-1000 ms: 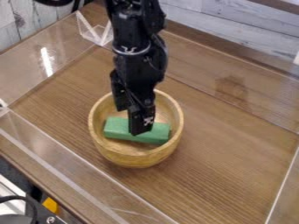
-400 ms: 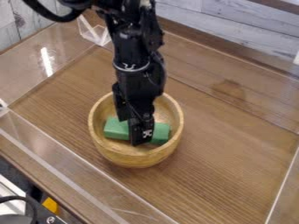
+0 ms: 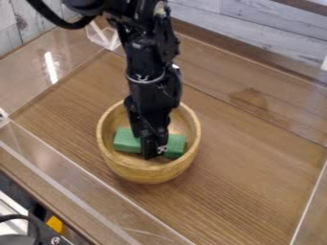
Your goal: Remove the green block from inside the brown bowl and put it on the table
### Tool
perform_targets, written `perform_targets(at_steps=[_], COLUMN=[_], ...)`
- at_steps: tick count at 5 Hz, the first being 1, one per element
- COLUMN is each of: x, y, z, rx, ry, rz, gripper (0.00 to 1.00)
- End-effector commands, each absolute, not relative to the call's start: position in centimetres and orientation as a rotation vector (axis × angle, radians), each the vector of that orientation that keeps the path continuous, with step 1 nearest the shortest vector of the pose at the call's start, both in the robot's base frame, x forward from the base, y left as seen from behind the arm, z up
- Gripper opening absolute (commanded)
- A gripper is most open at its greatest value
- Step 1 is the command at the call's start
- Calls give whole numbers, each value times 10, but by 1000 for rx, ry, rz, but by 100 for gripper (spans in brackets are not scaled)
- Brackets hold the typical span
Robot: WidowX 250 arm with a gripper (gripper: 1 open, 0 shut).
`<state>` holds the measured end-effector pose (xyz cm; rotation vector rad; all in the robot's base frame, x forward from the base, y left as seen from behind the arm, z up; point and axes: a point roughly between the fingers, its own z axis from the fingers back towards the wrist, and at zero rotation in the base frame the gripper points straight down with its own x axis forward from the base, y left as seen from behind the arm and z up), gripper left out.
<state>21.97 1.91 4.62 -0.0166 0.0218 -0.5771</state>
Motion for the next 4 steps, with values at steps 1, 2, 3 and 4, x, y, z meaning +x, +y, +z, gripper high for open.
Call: perform_targets(at_steps=[1,2,3,4], x=[223,222,222,224], y=[20,17,14,8], z=[56,65,76,97], rx=[-7,-9,-8,-2], ry=[1,-3,-8,-16], rz=[-569,-559,-547,-515], gripper=[0,0,0,0])
